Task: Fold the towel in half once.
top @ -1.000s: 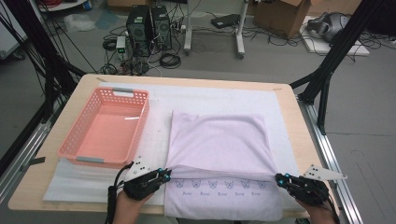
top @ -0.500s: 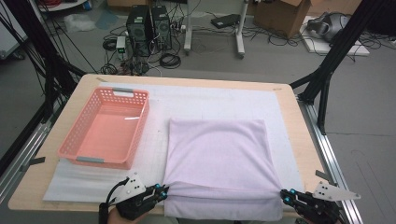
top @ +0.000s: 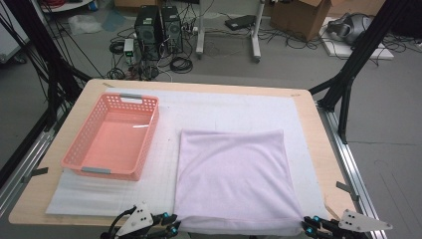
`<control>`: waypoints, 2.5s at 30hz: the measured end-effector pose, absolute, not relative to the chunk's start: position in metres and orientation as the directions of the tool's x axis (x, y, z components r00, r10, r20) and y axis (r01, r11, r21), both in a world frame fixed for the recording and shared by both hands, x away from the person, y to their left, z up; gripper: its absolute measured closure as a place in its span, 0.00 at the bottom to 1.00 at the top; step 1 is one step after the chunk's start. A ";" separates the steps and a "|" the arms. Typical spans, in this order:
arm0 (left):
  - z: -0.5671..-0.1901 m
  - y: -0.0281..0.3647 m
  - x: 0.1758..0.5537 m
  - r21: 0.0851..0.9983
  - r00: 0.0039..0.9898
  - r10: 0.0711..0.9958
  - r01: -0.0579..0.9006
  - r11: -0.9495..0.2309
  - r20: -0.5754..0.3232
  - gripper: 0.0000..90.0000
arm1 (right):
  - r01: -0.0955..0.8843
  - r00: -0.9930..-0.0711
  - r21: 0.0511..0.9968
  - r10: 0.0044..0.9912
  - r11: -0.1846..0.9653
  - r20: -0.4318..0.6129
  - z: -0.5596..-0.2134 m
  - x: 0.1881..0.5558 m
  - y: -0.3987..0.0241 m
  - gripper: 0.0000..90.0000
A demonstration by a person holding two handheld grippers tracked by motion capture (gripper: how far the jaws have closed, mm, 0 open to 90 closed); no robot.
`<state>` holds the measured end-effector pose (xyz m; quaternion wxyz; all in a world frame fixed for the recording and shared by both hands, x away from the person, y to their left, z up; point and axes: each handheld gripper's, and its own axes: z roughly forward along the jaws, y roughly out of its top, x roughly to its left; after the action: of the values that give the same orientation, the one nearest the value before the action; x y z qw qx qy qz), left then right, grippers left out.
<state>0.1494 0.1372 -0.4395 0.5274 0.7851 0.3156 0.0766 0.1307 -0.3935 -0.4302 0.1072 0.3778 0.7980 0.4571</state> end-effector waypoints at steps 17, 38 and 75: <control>-0.430 0.135 0.266 0.910 0.645 0.734 0.405 -0.091 -0.214 0.51 | 0.504 -0.567 0.841 0.810 0.198 0.149 -0.426 0.240 -0.384 0.70; -0.446 0.106 0.364 0.879 0.579 0.787 0.465 -0.105 -0.212 0.55 | 0.612 -0.474 0.730 0.880 0.303 0.032 -0.442 0.331 -0.362 0.96; -0.444 0.097 0.420 0.822 0.435 0.871 0.566 -0.069 -0.227 0.94 | 0.579 -0.624 0.632 0.779 0.515 -0.064 -0.430 0.415 -0.323 0.58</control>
<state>0.4203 0.0973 -0.4444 0.4592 0.7118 0.5048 0.1665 0.4145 -0.3229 -0.4302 0.1727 0.3980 0.8530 0.2901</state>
